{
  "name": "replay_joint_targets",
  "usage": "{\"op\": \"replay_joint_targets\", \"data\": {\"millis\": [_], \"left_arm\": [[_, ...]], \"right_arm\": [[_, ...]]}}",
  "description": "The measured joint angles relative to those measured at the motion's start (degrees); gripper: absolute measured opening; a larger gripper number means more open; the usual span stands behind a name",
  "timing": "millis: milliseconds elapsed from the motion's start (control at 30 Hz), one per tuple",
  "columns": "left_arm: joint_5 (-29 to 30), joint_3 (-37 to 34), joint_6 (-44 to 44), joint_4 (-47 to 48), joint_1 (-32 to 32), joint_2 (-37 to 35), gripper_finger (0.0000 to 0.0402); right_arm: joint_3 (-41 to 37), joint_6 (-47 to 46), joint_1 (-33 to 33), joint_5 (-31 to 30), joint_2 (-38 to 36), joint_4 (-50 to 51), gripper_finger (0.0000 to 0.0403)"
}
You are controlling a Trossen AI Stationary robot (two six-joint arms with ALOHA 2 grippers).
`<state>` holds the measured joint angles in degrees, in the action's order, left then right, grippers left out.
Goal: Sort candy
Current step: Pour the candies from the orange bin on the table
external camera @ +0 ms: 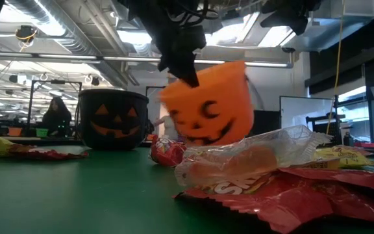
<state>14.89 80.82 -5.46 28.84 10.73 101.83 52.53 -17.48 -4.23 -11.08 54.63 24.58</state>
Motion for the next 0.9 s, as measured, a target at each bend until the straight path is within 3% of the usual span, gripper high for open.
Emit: {"op": "replay_joint_targets", "data": {"millis": [267,500,667,900], "left_arm": [[-5.03,-0.83,-2.12,2.91,-3.46,0.99,0.0000],[-10.79,-0.83,-4.67,3.96,-1.99,0.99,0.0000],[-11.74,-0.83,-4.60,4.24,-1.23,0.99,0.0003],[-12.30,-0.83,-3.14,5.22,-0.99,0.99,0.0062]], "right_arm": [[-0.02,0.23,0.02,-0.58,0.00,0.12,0.0177],[-0.02,0.23,0.11,-0.56,1.22,-0.34,0.0177],[-0.02,0.23,0.11,-0.47,2.93,0.00,0.0177],[-0.02,0.37,0.11,-0.85,2.97,0.72,0.0177]]}}
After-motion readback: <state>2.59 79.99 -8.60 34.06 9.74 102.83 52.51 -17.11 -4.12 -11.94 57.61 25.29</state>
